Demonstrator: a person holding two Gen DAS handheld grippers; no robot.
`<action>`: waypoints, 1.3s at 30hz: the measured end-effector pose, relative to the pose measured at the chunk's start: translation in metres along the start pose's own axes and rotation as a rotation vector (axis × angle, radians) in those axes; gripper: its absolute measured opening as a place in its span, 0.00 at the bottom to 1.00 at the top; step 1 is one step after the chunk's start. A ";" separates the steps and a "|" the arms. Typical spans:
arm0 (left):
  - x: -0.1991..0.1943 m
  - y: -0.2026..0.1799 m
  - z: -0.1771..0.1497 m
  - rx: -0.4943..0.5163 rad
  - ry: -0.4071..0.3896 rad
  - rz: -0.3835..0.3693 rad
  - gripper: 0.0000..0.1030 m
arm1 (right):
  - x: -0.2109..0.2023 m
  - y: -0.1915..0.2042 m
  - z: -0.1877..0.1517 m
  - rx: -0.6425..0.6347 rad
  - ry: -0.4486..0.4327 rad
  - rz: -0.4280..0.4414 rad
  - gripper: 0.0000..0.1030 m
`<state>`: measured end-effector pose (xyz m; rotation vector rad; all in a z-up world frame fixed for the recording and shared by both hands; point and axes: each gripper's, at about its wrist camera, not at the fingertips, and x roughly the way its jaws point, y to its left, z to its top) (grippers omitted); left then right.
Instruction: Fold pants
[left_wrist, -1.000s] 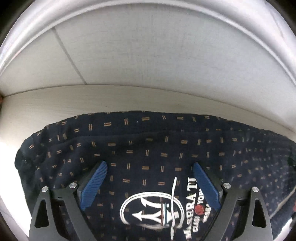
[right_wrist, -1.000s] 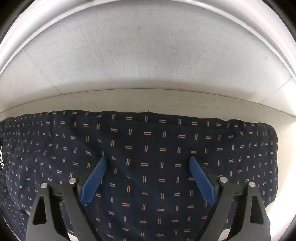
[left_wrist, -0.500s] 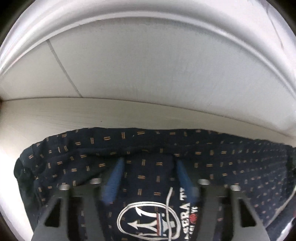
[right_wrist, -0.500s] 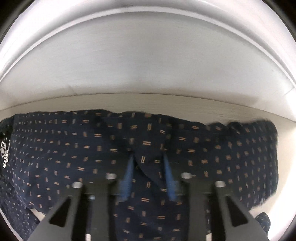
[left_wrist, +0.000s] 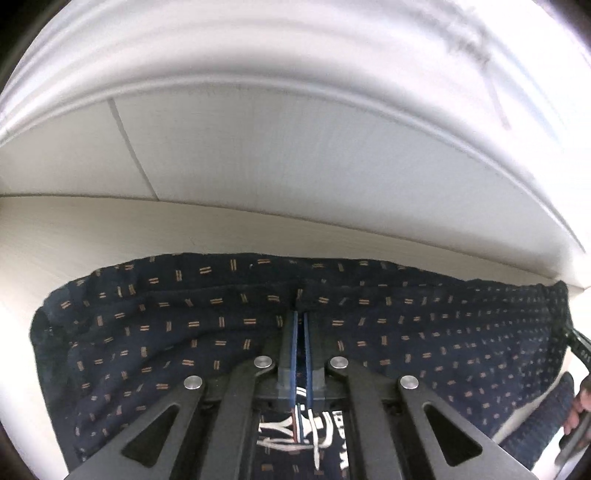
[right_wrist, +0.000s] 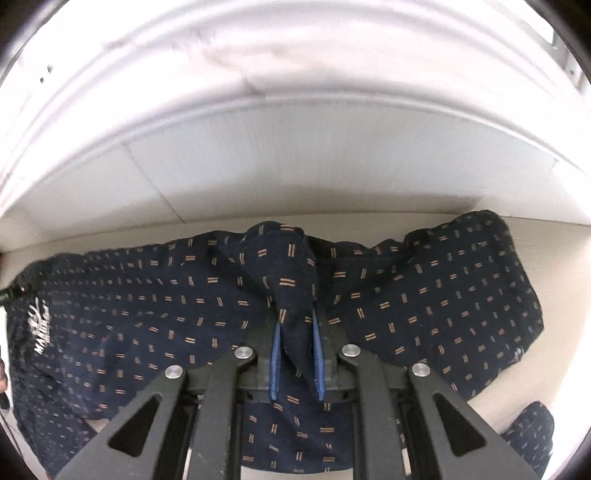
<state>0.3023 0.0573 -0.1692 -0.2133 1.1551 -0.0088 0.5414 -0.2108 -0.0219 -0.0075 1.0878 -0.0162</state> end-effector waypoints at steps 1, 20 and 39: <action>0.000 0.003 -0.003 0.002 -0.011 -0.004 0.03 | -0.007 -0.004 -0.003 0.004 -0.009 0.006 0.10; -0.168 0.019 -0.102 -0.036 -0.201 -0.060 0.02 | -0.154 -0.064 -0.073 0.029 -0.208 0.107 0.10; -0.200 0.003 -0.167 -0.190 -0.098 -0.161 0.00 | -0.176 -0.040 -0.161 -0.098 -0.183 0.133 0.10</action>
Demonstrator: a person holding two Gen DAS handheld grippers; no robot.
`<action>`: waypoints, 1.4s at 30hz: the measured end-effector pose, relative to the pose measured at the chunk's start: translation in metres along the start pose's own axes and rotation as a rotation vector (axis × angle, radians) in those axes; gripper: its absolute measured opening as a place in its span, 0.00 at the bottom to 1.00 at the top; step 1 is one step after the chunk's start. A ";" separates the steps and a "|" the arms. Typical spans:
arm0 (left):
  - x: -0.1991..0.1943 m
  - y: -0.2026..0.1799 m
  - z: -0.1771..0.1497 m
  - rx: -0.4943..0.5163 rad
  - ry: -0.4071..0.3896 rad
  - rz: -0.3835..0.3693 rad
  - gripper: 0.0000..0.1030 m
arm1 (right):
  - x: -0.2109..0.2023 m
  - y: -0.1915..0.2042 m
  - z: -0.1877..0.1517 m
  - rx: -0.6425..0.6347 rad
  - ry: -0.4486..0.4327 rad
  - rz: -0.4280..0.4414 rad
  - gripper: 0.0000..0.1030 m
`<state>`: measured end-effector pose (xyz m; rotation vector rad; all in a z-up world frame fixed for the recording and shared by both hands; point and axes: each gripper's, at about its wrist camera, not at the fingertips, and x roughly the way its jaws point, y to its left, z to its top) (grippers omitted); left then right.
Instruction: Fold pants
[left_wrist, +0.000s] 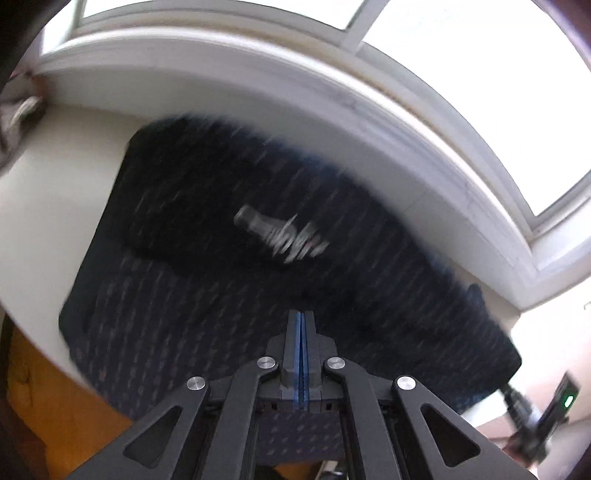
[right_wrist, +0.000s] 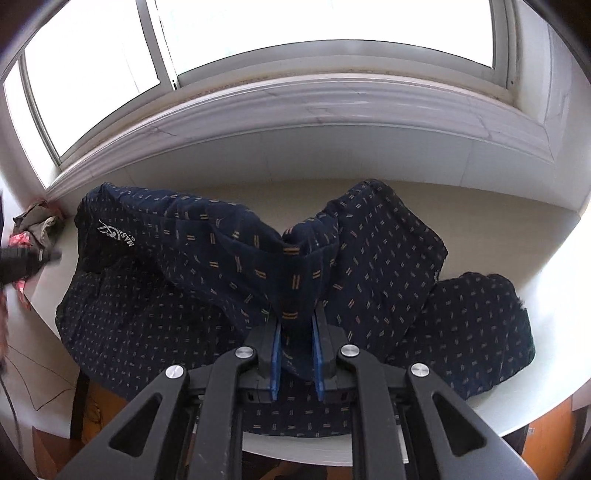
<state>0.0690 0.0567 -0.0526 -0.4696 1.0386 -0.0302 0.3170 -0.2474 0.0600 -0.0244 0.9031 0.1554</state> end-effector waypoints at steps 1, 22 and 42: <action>0.003 -0.007 0.016 0.006 0.017 -0.026 0.00 | -0.002 -0.001 -0.001 -0.001 -0.004 -0.002 0.10; 0.033 -0.040 0.071 -0.044 0.022 0.022 0.96 | 0.001 -0.008 0.003 0.055 -0.007 -0.021 0.10; 0.095 -0.007 0.194 -0.235 0.323 0.229 0.66 | -0.005 -0.006 -0.007 0.090 -0.032 -0.023 0.10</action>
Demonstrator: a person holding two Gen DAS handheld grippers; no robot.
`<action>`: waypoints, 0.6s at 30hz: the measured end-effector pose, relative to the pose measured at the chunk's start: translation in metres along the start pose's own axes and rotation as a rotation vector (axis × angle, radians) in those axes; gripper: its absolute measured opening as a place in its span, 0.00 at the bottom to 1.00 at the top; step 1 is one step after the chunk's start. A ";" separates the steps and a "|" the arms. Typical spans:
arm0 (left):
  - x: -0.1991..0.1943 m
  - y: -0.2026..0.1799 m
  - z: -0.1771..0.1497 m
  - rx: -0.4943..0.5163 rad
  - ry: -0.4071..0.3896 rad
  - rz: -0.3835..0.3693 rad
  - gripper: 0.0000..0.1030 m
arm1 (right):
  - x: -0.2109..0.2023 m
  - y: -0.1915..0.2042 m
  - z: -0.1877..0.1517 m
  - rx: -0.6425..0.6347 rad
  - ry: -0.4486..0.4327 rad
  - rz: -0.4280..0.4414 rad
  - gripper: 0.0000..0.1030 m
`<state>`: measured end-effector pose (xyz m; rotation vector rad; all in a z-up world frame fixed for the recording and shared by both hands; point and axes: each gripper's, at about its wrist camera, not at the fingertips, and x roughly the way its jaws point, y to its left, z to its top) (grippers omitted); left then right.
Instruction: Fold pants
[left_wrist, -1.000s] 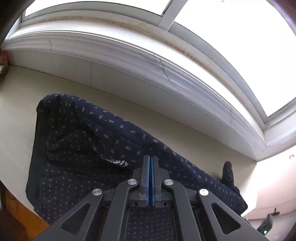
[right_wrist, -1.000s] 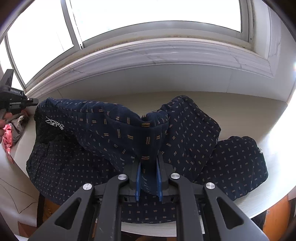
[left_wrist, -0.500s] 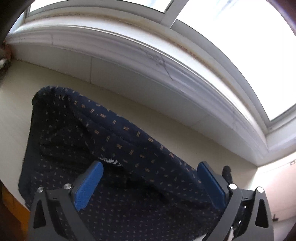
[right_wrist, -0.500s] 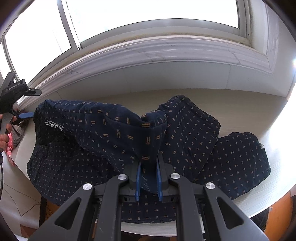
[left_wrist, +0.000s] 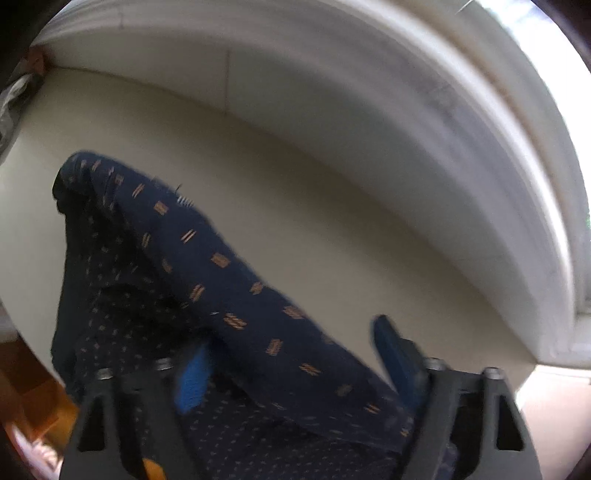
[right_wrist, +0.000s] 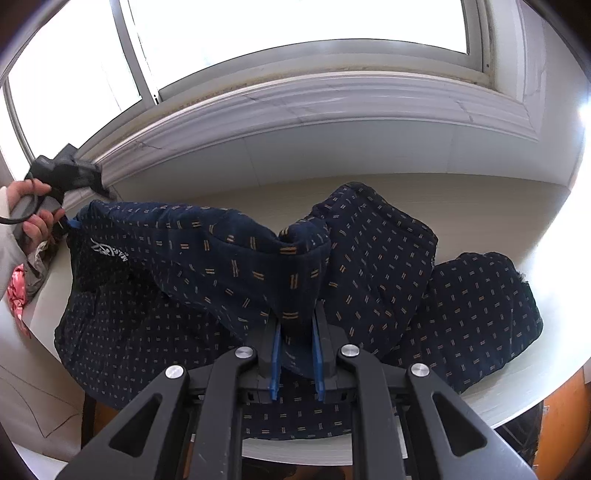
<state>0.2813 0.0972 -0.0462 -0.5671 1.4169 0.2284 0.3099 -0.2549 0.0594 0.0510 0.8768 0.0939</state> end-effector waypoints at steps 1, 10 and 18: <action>0.002 0.002 0.005 -0.012 0.013 0.002 0.61 | 0.000 0.000 0.000 0.001 -0.002 -0.003 0.10; -0.027 0.027 0.018 -0.047 -0.028 -0.072 0.19 | -0.001 0.000 0.004 -0.014 -0.010 -0.016 0.10; -0.078 0.035 0.000 0.031 -0.147 -0.066 0.18 | -0.005 -0.005 0.014 -0.031 -0.013 -0.024 0.10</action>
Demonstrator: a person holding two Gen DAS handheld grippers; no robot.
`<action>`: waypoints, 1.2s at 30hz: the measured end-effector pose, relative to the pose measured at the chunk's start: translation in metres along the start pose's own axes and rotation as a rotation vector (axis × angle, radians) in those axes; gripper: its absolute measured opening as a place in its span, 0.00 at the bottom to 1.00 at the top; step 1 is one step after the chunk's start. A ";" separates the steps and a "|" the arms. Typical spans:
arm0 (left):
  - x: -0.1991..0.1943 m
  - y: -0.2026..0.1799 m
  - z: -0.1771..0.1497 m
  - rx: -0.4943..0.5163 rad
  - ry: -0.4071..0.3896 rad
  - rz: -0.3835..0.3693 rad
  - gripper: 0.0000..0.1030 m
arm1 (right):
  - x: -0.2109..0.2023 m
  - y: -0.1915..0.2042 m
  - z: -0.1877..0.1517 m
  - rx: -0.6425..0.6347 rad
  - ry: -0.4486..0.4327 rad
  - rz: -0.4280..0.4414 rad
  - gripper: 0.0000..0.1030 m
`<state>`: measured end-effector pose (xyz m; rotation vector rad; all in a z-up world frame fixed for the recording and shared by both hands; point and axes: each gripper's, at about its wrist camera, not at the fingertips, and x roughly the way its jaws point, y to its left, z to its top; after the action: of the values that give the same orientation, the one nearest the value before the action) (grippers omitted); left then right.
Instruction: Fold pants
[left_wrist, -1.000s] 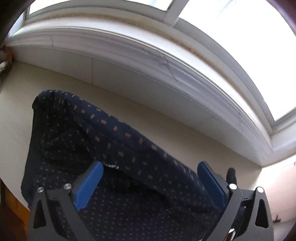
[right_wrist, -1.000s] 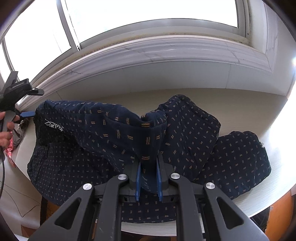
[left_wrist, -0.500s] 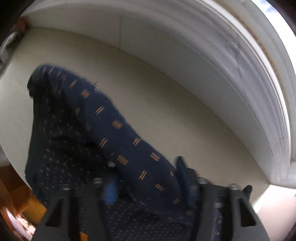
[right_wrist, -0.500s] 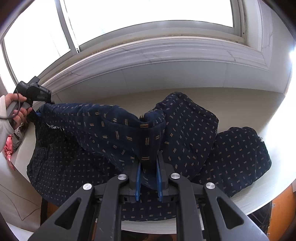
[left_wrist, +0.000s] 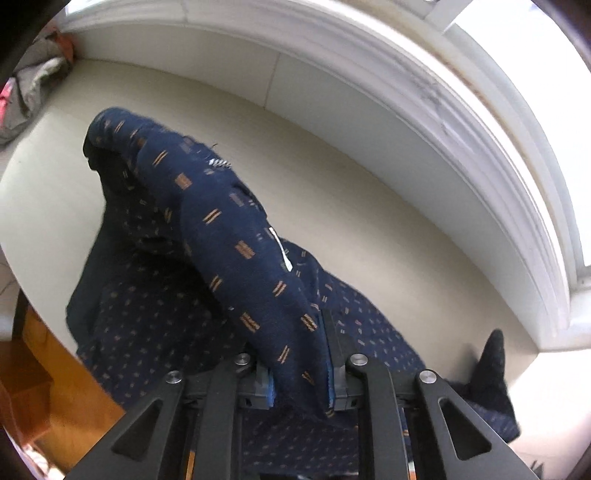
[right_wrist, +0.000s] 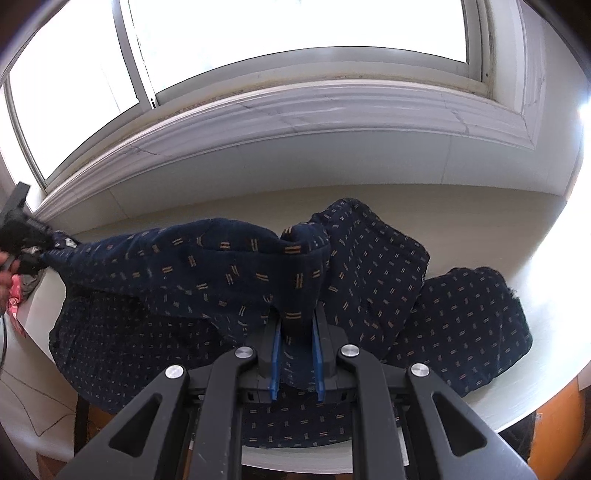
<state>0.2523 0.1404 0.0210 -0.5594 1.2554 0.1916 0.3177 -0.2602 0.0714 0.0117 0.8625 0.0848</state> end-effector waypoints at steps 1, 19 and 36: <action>-0.005 0.000 -0.001 0.006 -0.015 -0.005 0.18 | -0.001 0.000 0.001 -0.004 0.000 -0.001 0.10; 0.056 0.067 -0.037 -0.238 -0.070 -0.098 0.18 | 0.005 -0.005 -0.059 -0.007 0.115 0.015 0.10; 0.146 0.027 0.148 -0.156 -0.045 -0.087 0.18 | 0.069 0.007 -0.044 0.013 0.177 -0.025 0.10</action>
<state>0.4113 0.2138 -0.0944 -0.7390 1.1759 0.2287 0.3282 -0.2484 -0.0094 0.0058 1.0395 0.0570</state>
